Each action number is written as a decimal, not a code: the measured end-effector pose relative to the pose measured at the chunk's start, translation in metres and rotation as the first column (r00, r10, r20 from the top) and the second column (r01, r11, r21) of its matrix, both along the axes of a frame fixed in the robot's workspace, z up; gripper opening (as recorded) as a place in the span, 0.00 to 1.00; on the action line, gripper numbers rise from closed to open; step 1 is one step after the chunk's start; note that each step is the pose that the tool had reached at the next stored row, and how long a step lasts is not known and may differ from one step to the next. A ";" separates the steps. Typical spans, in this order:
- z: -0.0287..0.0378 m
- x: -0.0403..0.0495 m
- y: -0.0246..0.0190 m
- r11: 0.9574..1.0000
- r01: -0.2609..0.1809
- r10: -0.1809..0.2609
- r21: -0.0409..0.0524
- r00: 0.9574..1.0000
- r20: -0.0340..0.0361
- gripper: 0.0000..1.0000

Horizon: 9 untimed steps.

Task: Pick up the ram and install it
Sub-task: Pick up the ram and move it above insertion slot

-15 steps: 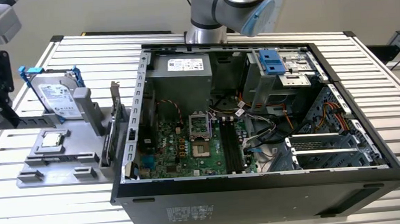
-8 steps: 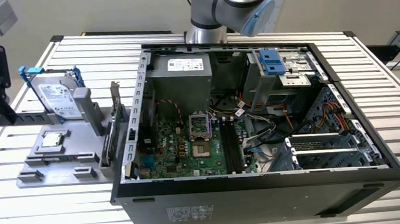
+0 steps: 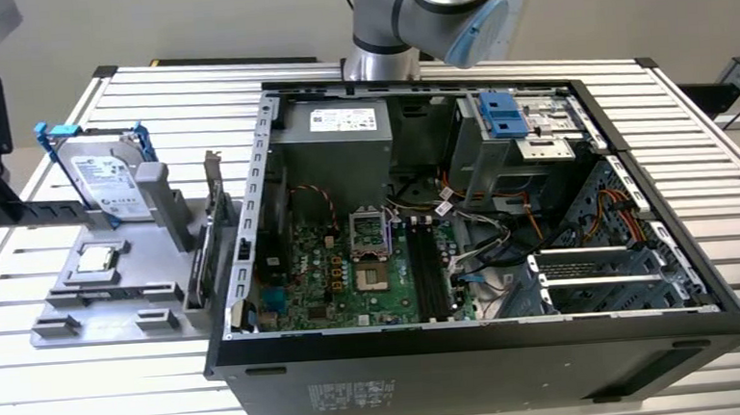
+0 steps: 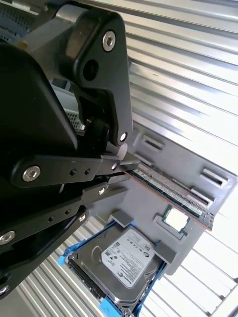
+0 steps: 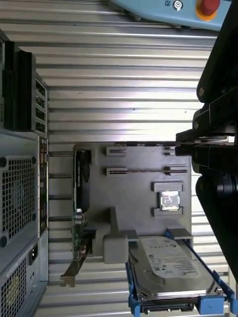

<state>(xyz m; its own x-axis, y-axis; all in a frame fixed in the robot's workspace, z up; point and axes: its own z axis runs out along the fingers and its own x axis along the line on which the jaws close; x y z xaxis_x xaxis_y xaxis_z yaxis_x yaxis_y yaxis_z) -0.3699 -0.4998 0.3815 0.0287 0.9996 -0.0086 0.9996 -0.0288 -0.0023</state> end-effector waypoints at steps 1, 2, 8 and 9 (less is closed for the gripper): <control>0.0010 0.0000 0.0000 1.000 0.000 0.000 0.000 1.000 0.000 0.00; 0.0021 0.0000 0.0000 1.000 0.000 0.000 0.000 1.000 0.000 0.00; 0.0085 0.0000 0.0000 1.000 0.000 0.000 0.000 1.000 0.000 0.00; 0.0094 0.0000 0.0000 1.000 0.000 0.000 0.000 1.000 0.000 0.00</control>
<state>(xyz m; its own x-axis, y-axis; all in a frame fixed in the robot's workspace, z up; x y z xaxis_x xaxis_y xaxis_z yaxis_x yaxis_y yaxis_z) -0.3700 -0.4997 0.3909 0.0288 0.9995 -0.0085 0.9996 -0.0288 -0.0022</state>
